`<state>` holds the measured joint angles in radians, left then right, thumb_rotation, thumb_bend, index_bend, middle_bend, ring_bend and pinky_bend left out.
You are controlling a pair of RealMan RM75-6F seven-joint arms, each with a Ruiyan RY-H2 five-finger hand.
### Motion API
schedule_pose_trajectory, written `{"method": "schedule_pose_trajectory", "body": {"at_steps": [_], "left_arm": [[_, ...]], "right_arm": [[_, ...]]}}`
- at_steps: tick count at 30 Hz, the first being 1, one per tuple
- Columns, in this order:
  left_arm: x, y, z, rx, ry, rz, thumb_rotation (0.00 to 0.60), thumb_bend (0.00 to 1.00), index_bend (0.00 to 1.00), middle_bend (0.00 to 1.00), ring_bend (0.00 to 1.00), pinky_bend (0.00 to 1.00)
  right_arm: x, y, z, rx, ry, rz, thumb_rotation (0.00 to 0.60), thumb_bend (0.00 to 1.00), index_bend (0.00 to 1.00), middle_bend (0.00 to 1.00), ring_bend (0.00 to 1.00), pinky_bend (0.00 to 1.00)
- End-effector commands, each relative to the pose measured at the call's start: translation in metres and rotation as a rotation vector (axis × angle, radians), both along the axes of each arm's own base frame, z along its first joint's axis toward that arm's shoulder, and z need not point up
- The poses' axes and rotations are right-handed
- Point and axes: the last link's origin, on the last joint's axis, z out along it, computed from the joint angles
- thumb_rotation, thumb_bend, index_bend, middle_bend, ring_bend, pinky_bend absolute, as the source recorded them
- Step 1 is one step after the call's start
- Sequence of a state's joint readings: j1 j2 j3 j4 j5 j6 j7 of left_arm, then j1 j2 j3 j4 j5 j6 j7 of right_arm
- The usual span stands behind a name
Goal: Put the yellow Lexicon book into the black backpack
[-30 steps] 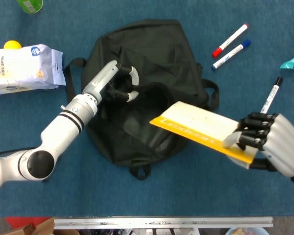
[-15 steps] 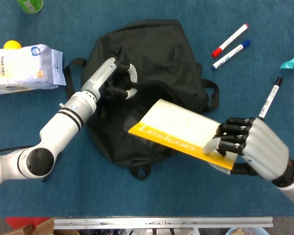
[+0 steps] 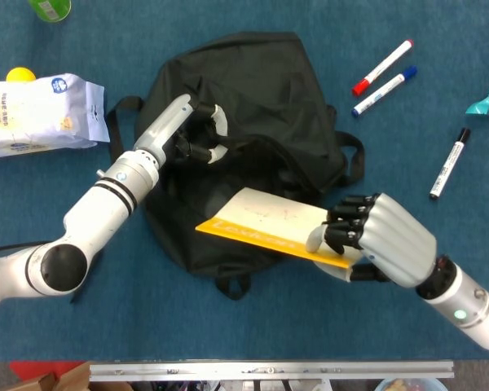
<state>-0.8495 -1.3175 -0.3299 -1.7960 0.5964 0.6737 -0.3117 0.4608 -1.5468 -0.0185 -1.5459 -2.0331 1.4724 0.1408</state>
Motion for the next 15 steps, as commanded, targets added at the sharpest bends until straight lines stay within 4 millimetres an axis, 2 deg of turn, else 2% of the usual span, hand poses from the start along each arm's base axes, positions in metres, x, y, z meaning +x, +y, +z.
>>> {"method": "schedule_pose_trajectory", "body": {"at_steps": [1, 6, 15], "left_arm": [[-0.001, 0.0, 0.002, -0.001, 0.0, 0.0, 0.6, 0.39, 0.68, 0.56, 0.52, 0.53], [-0.001, 0.0, 0.006, -0.006, -0.004, 0.007, 0.6, 0.39, 0.68, 0.56, 0.52, 0.53], [-0.005, 0.001, 0.014, -0.006, 0.002, 0.009, 0.6, 0.39, 0.68, 0.55, 0.52, 0.53]], "right_arm": [[-0.007, -0.009, -0.014, -0.011, 0.062, 0.006, 0.6, 0.32, 0.92, 0.8, 0.63, 0.69], [-0.011, -0.026, -0.029, -0.06, 0.126, 0.046, 0.6, 0.32, 0.92, 0.8, 0.63, 0.69], [-0.012, -0.047, -0.044, -0.168, 0.257, 0.166, 0.6, 0.32, 0.92, 0.8, 0.64, 0.69]]}}
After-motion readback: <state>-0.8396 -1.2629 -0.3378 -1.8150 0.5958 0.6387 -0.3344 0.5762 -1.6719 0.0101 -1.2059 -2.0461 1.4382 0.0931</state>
